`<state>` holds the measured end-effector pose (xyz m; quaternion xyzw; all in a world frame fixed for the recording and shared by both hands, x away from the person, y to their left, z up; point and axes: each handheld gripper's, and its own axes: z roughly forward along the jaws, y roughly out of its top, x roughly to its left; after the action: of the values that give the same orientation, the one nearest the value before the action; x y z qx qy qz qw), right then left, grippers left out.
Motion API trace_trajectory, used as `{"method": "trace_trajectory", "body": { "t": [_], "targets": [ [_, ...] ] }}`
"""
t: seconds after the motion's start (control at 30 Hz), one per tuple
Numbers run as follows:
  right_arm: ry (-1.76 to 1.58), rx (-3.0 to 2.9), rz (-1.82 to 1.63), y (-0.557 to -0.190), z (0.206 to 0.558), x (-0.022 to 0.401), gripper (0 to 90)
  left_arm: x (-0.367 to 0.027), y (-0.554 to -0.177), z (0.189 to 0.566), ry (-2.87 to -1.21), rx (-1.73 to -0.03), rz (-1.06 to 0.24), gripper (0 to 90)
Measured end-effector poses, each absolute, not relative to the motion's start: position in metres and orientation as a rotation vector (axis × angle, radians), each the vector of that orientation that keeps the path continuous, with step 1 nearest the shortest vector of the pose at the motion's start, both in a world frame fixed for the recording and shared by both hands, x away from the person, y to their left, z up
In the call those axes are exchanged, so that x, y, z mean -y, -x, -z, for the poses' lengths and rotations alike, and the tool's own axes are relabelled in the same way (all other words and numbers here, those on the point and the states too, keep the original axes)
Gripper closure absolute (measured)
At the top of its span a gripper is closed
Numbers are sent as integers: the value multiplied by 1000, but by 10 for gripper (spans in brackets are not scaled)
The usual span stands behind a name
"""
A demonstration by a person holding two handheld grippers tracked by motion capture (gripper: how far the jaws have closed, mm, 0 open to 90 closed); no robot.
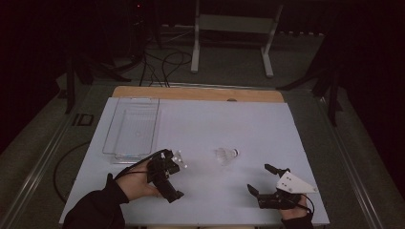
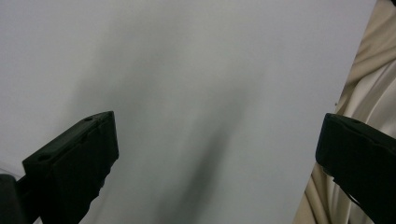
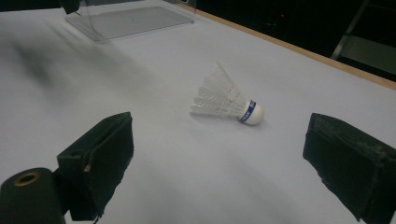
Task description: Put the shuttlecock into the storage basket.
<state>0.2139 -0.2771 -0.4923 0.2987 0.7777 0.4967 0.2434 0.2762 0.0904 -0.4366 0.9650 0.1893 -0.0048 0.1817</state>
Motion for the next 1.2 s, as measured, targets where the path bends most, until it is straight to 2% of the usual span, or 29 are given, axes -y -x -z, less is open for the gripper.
{"method": "trace_trajectory", "body": {
  "t": [0.6, 1.2],
  "targets": [
    [-814, -2130, -1354, -214, 493, 276, 87, -58, -292, 428, -2751, -488, 35, 1],
    [-813, -2132, -1358, -214, 493, 277, 87, -14, -305, 431, -2765, -455, 114, 1]
  ]
}}
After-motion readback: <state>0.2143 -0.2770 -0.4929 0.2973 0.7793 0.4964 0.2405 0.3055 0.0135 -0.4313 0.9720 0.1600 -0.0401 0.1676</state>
